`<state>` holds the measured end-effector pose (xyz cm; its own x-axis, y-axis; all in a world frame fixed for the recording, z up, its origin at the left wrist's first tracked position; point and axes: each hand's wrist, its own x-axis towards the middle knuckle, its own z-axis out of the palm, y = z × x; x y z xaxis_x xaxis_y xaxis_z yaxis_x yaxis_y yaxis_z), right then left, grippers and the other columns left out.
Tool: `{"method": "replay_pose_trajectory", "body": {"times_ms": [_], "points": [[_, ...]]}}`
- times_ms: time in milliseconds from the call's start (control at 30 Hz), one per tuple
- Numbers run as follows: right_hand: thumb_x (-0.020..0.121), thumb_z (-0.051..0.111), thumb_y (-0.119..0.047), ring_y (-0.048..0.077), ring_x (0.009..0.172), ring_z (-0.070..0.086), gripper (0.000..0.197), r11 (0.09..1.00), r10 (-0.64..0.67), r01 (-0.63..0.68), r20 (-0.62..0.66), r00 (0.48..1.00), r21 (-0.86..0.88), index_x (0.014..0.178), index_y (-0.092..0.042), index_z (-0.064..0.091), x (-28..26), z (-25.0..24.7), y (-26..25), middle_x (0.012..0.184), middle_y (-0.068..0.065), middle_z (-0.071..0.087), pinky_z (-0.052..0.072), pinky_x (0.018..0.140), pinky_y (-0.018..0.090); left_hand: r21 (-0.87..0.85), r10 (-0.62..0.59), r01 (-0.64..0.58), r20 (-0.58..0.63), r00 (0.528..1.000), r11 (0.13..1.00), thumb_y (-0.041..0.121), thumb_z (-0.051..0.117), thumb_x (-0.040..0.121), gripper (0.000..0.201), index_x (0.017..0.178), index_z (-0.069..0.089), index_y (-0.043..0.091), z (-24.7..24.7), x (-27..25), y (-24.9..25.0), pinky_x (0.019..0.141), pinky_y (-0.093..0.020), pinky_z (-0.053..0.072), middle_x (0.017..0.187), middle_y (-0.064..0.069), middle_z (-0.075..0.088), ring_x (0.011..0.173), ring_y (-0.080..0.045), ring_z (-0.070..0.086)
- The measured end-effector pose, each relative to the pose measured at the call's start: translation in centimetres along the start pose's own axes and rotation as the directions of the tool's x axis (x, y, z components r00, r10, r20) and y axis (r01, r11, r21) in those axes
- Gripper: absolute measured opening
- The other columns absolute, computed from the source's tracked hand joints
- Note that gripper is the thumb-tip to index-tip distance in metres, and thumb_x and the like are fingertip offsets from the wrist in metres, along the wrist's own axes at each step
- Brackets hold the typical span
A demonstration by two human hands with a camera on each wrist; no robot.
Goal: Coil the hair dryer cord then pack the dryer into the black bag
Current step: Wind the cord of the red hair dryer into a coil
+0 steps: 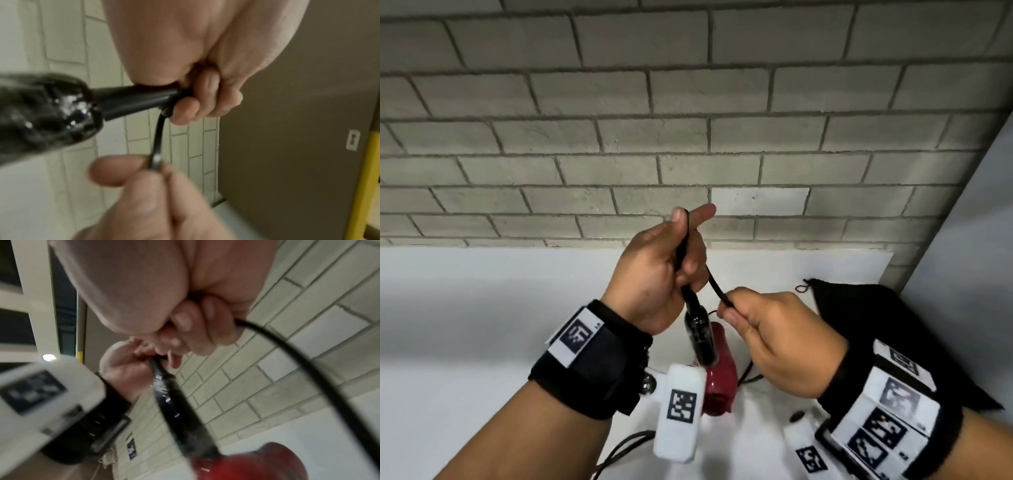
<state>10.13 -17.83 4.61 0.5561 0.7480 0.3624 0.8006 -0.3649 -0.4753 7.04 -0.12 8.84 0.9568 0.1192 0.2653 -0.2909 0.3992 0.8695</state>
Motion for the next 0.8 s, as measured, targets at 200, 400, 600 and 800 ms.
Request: {"method": "replay_pose_trajectory", "body": {"times_ms": [200,400,600,800], "points": [[0.094,0.048,-0.035,0.011,0.052,0.049,0.028,0.999,0.051,-0.051,0.021,0.998,-0.016,0.068,-0.028,0.039,0.5,-0.9,-3.3,0.058,-0.011,0.046,0.042,0.053,0.027,0.365,0.071,-0.033,-0.092,0.993,0.931,0.038,0.046,0.094,0.051,0.118,0.06,-0.005,0.4,0.2,-2.8,0.081,-0.035,0.047,0.093,-0.017,0.071,0.078,-0.013,0.065],[0.079,0.069,-0.035,0.005,0.061,0.062,0.016,0.997,0.052,-0.042,-0.154,0.987,0.065,0.074,-0.022,0.062,2.7,-5.9,-2.3,0.064,-0.013,0.067,0.052,0.061,0.027,0.593,-0.028,-0.058,0.134,0.991,0.803,0.034,0.036,0.101,0.048,0.066,0.054,0.006,0.8,-1.1,-3.3,0.048,-0.019,0.035,0.046,0.006,0.05,0.043,-0.009,0.043],[0.08,0.068,-0.037,0.01,0.076,0.063,0.012,0.973,-0.139,0.148,0.064,0.988,-0.179,0.088,-0.031,0.073,3.4,-8.5,-2.5,0.079,-0.014,0.064,0.052,0.07,0.038,0.429,-0.228,0.089,0.285,0.931,0.899,0.025,0.057,0.074,0.038,0.061,0.041,-0.007,0.4,-1.9,-1.6,0.044,-0.027,0.024,0.05,-0.003,0.034,0.04,-0.016,0.027],[0.088,0.061,-0.028,0.008,0.052,0.052,0.015,0.936,-0.046,-0.015,0.165,0.985,0.35,0.09,-0.014,0.063,4.0,-7.4,-2.1,0.074,0.006,0.056,0.043,0.054,0.029,0.261,-0.275,0.173,0.434,0.858,0.95,0.016,0.051,0.081,0.027,0.063,0.07,0.021,1.0,-2.5,-0.9,0.041,-0.024,0.021,0.041,0.006,0.033,0.037,-0.012,0.02]]}}
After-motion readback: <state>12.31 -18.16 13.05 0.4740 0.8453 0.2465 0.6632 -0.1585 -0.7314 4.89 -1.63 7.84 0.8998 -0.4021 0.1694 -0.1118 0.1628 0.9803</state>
